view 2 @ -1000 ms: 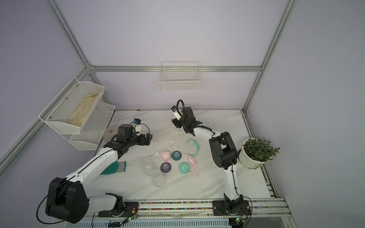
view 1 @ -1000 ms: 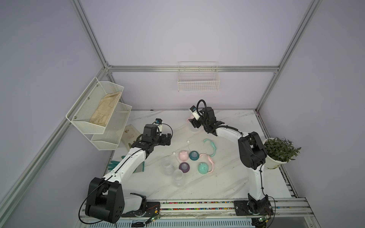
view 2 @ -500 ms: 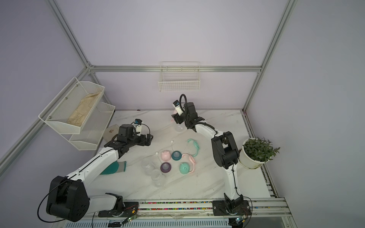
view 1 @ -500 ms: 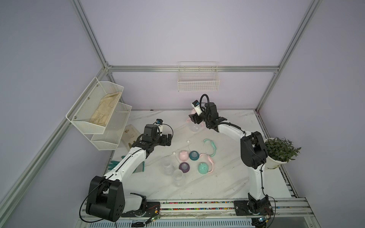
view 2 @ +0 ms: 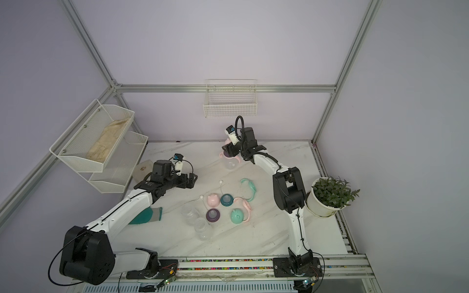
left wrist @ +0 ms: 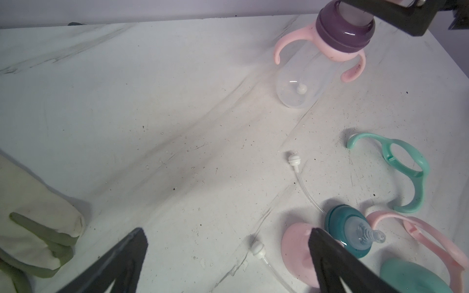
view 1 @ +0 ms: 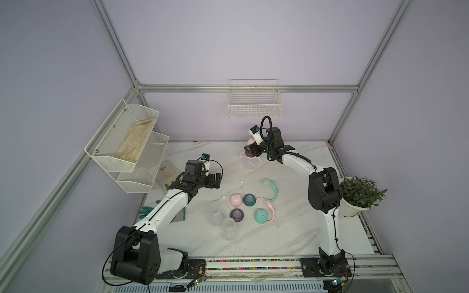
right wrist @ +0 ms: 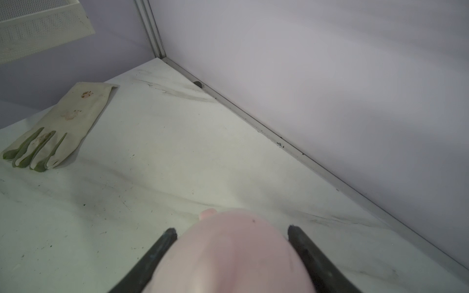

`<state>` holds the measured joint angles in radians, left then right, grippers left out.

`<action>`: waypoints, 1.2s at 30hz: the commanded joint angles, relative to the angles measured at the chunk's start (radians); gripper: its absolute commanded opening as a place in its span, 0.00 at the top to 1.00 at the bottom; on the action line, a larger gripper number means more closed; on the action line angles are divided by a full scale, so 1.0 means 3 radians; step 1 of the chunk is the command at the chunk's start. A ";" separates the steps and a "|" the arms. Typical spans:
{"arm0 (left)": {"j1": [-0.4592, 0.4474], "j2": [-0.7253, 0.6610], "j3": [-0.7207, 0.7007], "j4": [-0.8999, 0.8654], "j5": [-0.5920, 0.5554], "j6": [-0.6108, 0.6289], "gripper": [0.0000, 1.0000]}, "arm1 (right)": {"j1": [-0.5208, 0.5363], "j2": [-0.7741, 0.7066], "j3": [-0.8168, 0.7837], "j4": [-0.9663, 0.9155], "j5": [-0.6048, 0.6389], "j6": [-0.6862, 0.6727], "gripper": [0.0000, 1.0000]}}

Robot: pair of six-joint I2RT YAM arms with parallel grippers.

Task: Assemble the baby bottles
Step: Close the lid on the baby bottle.

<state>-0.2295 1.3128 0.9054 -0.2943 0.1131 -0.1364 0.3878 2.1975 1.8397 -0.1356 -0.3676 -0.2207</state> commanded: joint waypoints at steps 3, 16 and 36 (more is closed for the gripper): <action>0.0018 -0.0035 0.0055 0.0030 0.0065 0.0060 0.00 | -0.0011 0.0073 0.0112 -0.0173 -0.0114 -0.0005 0.29; 0.0014 -0.0050 0.0056 0.0029 0.0068 0.0066 0.00 | -0.0018 0.0090 0.0115 -0.0241 -0.0107 -0.0003 0.18; 0.0015 0.0275 0.0500 0.0407 0.0076 0.0004 0.00 | -0.0029 -0.0432 -0.0020 0.0075 -0.0025 0.0019 0.09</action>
<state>-0.2295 1.3792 0.9474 -0.2752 0.1265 -0.1364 0.3859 2.1506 1.8446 -0.1848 -0.3744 -0.2214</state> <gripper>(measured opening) 0.997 0.910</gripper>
